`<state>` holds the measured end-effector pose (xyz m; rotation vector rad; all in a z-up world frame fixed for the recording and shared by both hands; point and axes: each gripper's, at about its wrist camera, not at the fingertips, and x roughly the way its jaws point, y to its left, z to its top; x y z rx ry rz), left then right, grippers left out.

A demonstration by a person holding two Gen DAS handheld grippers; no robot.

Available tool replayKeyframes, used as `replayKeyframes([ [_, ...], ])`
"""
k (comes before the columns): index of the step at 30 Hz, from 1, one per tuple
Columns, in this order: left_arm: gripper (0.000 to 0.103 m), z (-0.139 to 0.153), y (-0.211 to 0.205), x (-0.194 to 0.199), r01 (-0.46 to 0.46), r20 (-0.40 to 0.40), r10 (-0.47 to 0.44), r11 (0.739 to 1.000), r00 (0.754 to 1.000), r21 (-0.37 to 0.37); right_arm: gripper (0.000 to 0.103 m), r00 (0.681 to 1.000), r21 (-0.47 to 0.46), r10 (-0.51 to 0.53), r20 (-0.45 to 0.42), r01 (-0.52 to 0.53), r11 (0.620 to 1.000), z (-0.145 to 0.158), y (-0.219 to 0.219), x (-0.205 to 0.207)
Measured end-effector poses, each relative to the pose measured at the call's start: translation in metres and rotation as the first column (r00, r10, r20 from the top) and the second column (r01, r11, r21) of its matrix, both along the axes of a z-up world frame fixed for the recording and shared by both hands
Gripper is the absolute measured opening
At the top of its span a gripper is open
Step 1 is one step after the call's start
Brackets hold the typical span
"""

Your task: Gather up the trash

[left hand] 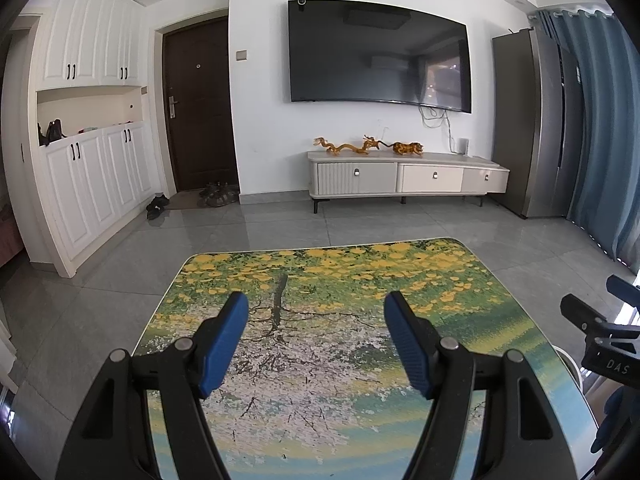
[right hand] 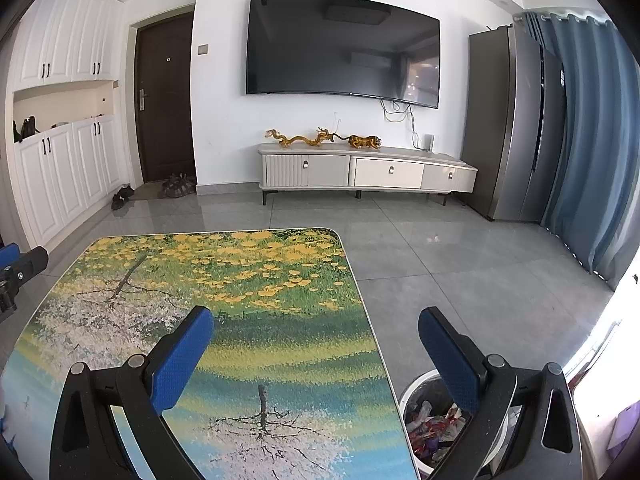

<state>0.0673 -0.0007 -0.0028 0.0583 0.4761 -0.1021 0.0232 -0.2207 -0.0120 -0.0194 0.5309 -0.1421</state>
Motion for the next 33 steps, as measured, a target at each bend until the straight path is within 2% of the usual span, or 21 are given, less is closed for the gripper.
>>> replayKeyframes([
  [33, 0.069, -0.006, -0.012, -0.003, 0.056, -0.022, -0.056, 0.998, 0.998, 0.007, 0.103, 0.999, 0.012, -0.039, -0.018, 0.039, 0.999, -0.007, -0.011, -0.002],
])
